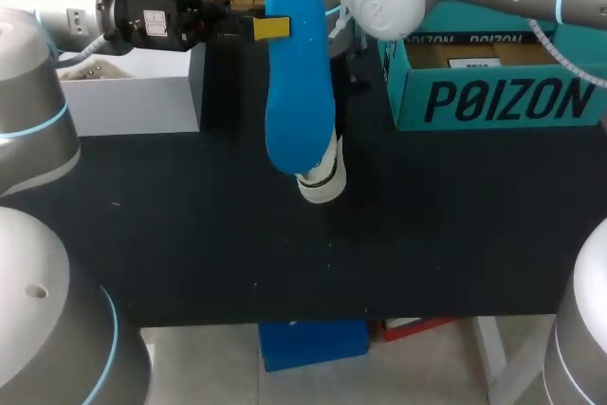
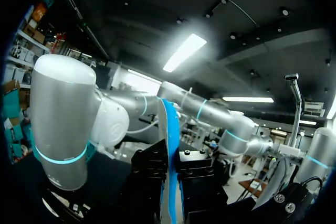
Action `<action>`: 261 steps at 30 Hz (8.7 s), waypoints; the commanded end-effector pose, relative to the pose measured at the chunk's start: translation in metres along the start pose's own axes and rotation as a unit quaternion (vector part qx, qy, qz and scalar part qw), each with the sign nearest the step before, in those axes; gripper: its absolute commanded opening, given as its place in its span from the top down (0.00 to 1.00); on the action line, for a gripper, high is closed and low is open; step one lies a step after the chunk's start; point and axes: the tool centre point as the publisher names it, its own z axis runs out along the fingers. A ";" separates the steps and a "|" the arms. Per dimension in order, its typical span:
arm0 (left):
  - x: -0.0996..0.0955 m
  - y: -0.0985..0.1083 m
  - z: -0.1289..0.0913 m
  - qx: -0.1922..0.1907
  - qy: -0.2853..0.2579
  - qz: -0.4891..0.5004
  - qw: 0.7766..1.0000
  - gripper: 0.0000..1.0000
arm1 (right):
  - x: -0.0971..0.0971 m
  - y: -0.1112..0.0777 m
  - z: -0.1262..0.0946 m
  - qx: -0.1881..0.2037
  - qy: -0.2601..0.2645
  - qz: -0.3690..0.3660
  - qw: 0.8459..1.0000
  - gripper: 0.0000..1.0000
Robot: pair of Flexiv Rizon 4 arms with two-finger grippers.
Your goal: Take the shoe out of the shoebox, open the shoe tongue, remove and reinsert the insole, then place the shoe into the shoebox
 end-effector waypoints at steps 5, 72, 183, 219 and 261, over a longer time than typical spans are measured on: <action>0.001 0.001 0.001 0.001 -0.002 0.001 1.000 1.00 | 0.013 -0.015 0.020 -0.019 0.028 0.137 0.990 1.00; 0.001 0.001 0.001 0.001 -0.002 0.001 1.000 1.00 | -0.069 -0.045 -0.042 -0.051 0.378 0.115 0.917 0.00; -0.012 0.085 -0.002 -0.210 -0.062 0.573 0.790 1.00 | -0.026 -0.046 -0.071 -0.106 0.697 0.074 0.705 0.00; 0.023 0.210 -0.030 -0.190 -0.070 0.709 0.675 1.00 | -0.026 -0.046 -0.071 -0.106 0.697 0.074 0.705 0.00; -0.087 0.281 -0.029 -0.253 -0.105 0.829 0.488 1.00 | -0.026 -0.046 -0.071 -0.106 0.697 0.074 0.705 0.00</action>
